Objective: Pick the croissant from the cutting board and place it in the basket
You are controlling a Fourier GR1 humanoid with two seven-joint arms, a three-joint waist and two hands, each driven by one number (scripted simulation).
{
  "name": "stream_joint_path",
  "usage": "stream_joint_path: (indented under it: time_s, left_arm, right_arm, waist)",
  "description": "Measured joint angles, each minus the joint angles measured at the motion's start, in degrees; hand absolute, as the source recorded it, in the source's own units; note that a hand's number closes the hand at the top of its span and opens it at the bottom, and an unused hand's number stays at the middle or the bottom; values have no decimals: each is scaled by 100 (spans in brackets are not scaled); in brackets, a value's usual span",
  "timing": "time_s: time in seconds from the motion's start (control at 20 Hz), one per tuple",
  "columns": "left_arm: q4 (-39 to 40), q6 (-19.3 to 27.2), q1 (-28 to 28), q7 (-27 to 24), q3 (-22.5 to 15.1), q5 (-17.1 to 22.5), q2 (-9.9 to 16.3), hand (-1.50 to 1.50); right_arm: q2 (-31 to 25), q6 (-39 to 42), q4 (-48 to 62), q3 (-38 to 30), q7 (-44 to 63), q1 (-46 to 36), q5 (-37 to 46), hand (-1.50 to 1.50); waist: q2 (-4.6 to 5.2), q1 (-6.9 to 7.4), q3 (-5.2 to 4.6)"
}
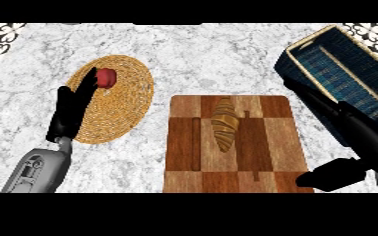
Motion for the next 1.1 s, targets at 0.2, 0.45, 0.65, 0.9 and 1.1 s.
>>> stream_joint_path:
  time_s: [0.2, 0.45, 0.65, 0.9, 1.1]
  left_arm:
    - [-20, -199, 0, 40, 164, -52, -5, 0]
    - [-88, -289, 108, -4, 314, -205, -117, 0]
    - [-207, -355, 118, 101, 389, -341, -211, 0]
    - [-122, -527, -28, 172, 611, -419, -276, 0]
    - [-223, -575, 128, 120, 658, -552, -408, 0]
  right_arm:
    - [444, -79, 420, 112, -284, -20, 483, -150]
    - [950, -104, 895, 277, -601, -61, 993, -150]
    - [1304, -123, 1276, 351, -730, -219, 1385, -150]
    - [1669, -162, 1728, 267, -947, -440, 1741, -150]
    - [1966, -223, 1880, 316, -988, -457, 2055, -150]
  waist:
    - [1, 12, 0]
    - [1, 17, 0]
    - [1, 19, 1]
    - [2, 13, 0]
    - [1, 13, 1]
